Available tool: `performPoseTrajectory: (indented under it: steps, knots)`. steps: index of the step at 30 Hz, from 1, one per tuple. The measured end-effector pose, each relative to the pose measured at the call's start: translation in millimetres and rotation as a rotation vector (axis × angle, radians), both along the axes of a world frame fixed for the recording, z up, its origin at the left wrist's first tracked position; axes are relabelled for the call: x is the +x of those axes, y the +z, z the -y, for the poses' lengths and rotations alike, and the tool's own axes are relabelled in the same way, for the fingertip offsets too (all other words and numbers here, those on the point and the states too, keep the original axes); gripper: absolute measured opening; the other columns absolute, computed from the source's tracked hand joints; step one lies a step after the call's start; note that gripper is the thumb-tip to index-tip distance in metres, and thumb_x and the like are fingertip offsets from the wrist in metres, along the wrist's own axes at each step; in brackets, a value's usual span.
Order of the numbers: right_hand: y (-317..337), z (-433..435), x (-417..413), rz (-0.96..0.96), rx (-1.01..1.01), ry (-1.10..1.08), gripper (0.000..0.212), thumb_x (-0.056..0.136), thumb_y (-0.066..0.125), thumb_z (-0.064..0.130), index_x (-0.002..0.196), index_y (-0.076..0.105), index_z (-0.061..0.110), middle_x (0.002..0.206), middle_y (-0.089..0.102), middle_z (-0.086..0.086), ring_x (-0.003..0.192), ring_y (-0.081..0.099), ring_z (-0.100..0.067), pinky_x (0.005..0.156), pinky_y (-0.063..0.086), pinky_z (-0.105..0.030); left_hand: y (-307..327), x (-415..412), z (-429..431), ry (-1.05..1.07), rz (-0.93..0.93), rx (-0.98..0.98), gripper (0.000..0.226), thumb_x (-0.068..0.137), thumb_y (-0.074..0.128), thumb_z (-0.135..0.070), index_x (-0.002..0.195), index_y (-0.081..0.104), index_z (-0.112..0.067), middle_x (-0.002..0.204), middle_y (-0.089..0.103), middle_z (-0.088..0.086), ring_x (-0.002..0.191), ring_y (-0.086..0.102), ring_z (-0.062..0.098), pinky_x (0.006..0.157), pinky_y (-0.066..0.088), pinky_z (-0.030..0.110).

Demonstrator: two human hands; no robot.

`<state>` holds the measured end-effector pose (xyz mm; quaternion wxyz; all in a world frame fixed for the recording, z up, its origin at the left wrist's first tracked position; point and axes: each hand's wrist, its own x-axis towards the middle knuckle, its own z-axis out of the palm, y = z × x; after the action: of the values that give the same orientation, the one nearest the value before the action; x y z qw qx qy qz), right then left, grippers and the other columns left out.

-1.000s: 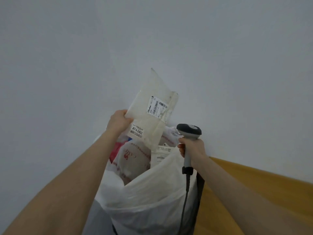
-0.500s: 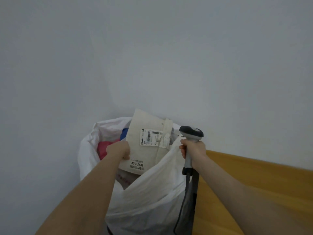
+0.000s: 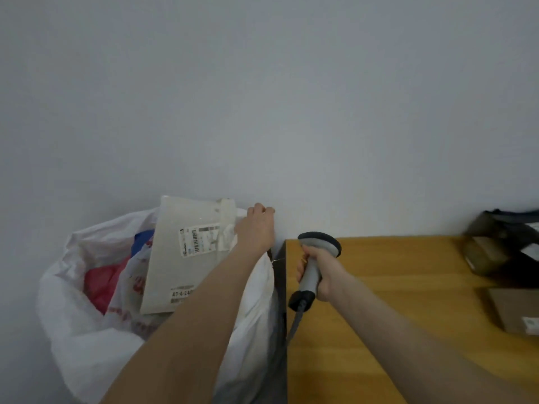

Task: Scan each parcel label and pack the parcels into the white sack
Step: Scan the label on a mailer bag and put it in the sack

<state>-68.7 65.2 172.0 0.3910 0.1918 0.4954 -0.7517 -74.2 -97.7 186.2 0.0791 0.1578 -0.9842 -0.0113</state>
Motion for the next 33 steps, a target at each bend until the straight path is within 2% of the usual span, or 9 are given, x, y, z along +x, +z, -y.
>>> performPoseTrajectory:
  steps: [6, 11, 16, 20, 25, 28, 33]
  knots:
    - [-18.6, -119.9, -0.5, -0.001, 0.115, -0.005, 0.021, 0.095, 0.061, 0.024, 0.084, 0.051, 0.009, 0.052, 0.053, -0.007, 0.036, 0.047, -0.018, 0.039, 0.040, -0.027, -26.9, -31.4, -109.0, -0.169, 0.140, 0.011, 0.041, 0.094, 0.044, -0.005, 0.135, 0.042, -0.012, 0.131, 0.042, 0.011, 0.120, 0.042, 0.028, 0.088, 0.046, 0.038]
    - [-26.8, -244.6, -2.9, -0.026, 0.231, -0.139, 0.019, 0.094, 0.062, 0.023, 0.086, 0.054, 0.007, 0.061, 0.056, -0.008, 0.041, 0.050, -0.017, 0.045, 0.042, -0.028, -40.4, -52.2, -235.2, -0.243, 0.247, 0.075, 0.045, 0.094, 0.048, -0.011, 0.138, 0.039, -0.014, 0.135, 0.040, 0.010, 0.122, 0.042, 0.027, 0.084, 0.044, 0.036]
    - [-33.8, -369.6, -10.1, -0.045, 0.329, -0.228, 0.022, 0.094, 0.062, 0.024, 0.089, 0.051, 0.005, 0.052, 0.052, -0.009, 0.041, 0.043, -0.019, 0.047, 0.038, -0.028, -48.9, -64.6, -372.2, -0.336, 0.248, 0.126, 0.046, 0.094, 0.053, -0.020, 0.138, 0.042, -0.017, 0.137, 0.041, 0.008, 0.123, 0.045, 0.026, 0.087, 0.044, 0.036]
    - [-37.4, -454.3, -14.6, -0.048, 0.402, -0.327, 0.021, 0.092, 0.064, 0.020, 0.095, 0.057, 0.001, 0.054, 0.055, -0.011, 0.046, 0.048, -0.020, 0.049, 0.040, -0.029, -51.4, -73.2, -459.7, -0.407, 0.260, 0.141, 0.045, 0.093, 0.053, -0.023, 0.136, 0.045, -0.016, 0.134, 0.043, 0.010, 0.122, 0.046, 0.028, 0.093, 0.043, 0.037]
    - [-29.9, -535.6, -27.3, -0.098, 0.436, -0.430, 0.020, 0.092, 0.063, 0.017, 0.095, 0.058, -0.001, 0.055, 0.052, -0.010, 0.040, 0.047, -0.018, 0.043, 0.039, -0.025, -52.0, -90.2, -536.4, -0.469, 0.283, 0.183, 0.043, 0.092, 0.054, -0.017, 0.134, 0.044, -0.019, 0.131, 0.045, 0.008, 0.120, 0.047, 0.026, 0.091, 0.043, 0.036]
    - [-24.9, -573.5, -39.8, -0.121, 0.435, -0.492, 0.025, 0.091, 0.064, 0.017, 0.103, 0.057, -0.004, 0.052, 0.052, -0.011, 0.038, 0.046, -0.020, 0.042, 0.038, -0.025, -50.5, -105.5, -573.4, -0.517, 0.278, 0.196, 0.044, 0.092, 0.054, -0.016, 0.135, 0.044, -0.020, 0.130, 0.045, 0.007, 0.118, 0.048, 0.026, 0.088, 0.046, 0.037]
    - [-21.0, -630.3, -76.6, -0.095, 0.434, -0.621, 0.027, 0.089, 0.066, 0.018, 0.105, 0.058, -0.002, 0.058, 0.060, -0.012, 0.045, 0.053, -0.019, 0.046, 0.044, -0.027, -50.9, -147.9, -632.1, -0.614, 0.268, 0.217, 0.048, 0.093, 0.055, -0.028, 0.138, 0.042, -0.021, 0.132, 0.043, 0.006, 0.120, 0.045, 0.025, 0.090, 0.047, 0.038]
